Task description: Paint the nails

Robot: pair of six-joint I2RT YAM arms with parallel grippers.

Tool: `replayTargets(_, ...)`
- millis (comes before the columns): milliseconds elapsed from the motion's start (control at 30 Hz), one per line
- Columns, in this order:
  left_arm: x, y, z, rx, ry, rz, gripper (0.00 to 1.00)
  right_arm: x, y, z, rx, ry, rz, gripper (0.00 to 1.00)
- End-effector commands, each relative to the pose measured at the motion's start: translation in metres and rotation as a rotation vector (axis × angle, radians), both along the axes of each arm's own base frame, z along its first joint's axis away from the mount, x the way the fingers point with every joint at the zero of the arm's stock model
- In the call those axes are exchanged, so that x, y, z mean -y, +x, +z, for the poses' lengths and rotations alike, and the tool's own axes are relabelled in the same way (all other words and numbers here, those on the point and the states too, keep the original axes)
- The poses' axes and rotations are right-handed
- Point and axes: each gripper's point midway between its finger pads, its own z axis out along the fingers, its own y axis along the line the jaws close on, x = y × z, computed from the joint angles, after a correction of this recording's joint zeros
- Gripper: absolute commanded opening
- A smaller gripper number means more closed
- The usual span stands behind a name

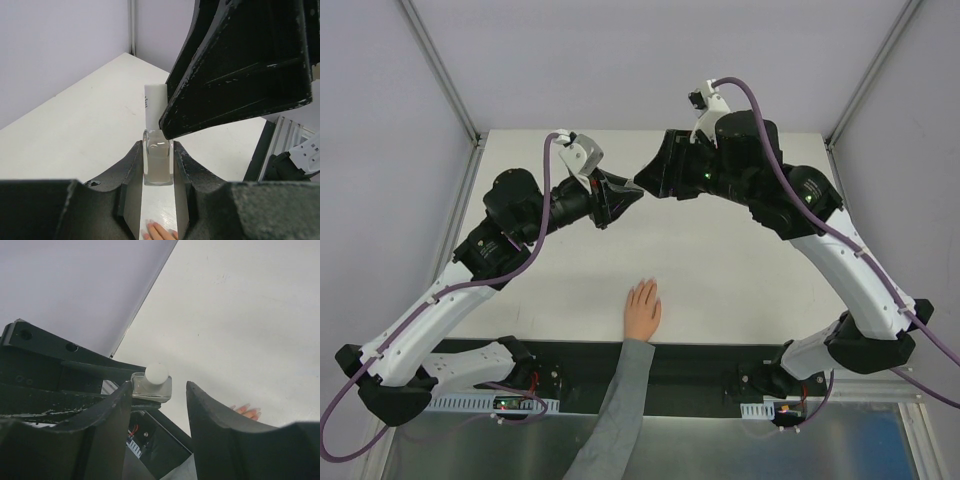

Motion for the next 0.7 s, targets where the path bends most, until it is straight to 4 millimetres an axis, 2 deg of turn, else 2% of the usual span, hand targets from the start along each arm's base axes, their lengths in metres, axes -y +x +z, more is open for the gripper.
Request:
replayTargets(0,-0.004,-0.002,0.02,0.067,-0.039,0.009,0.0,0.001,0.001,0.016,0.024,0.034,-0.019,0.46)
replayTargets(133,-0.001,-0.006,0.018,0.062,-0.038,-0.016,0.0,-0.004,0.001,0.02,0.028,0.059,-0.007,0.36)
replayTargets(200,-0.001,-0.008,0.019,0.063,-0.039,-0.028,0.0,-0.005,0.001,0.019,0.023,0.061,-0.006,0.26)
replayTargets(333,0.004,-0.017,0.019,0.064,-0.039,-0.084,0.0,-0.007,-0.002,0.018,0.016,0.086,0.025,0.14)
replayTargets(367,0.005,-0.022,0.024,0.066,-0.049,-0.105,0.0,-0.008,-0.001,0.02,0.024,0.104,0.039,0.01)
replayTargets(400,0.007,-0.029,0.026,0.06,-0.057,-0.142,0.0,-0.012,-0.012,0.017,0.024,0.112,0.13,0.01)
replayTargets(433,0.012,-0.047,0.034,0.061,-0.07,-0.241,0.0,-0.013,-0.008,0.028,0.08,0.153,0.177,0.01)
replayTargets(467,0.015,-0.059,0.038,0.06,-0.074,-0.31,0.0,-0.014,-0.015,0.034,0.12,0.182,0.249,0.0)
replayTargets(500,0.016,-0.071,0.041,0.056,-0.08,-0.374,0.0,-0.016,-0.041,0.02,0.141,0.19,0.418,0.0)
replayTargets(533,0.018,-0.083,0.045,0.036,-0.095,-0.443,0.0,-0.013,-0.049,0.024,0.185,0.239,0.494,0.0)
replayTargets(567,0.018,-0.112,0.047,0.041,-0.095,-0.616,0.0,-0.016,-0.057,0.047,0.305,0.334,0.578,0.0)
replayTargets(600,0.017,-0.121,0.048,0.03,-0.106,-0.678,0.0,-0.015,-0.073,0.037,0.272,0.354,0.695,0.0)
replayTargets(633,0.017,-0.132,0.055,0.001,-0.138,-0.744,0.0,-0.015,-0.072,0.043,0.263,0.394,0.732,0.0)
replayTargets(667,0.017,-0.135,0.05,-0.036,-0.136,-0.782,0.0,-0.015,-0.076,0.043,0.242,0.403,0.775,0.0)
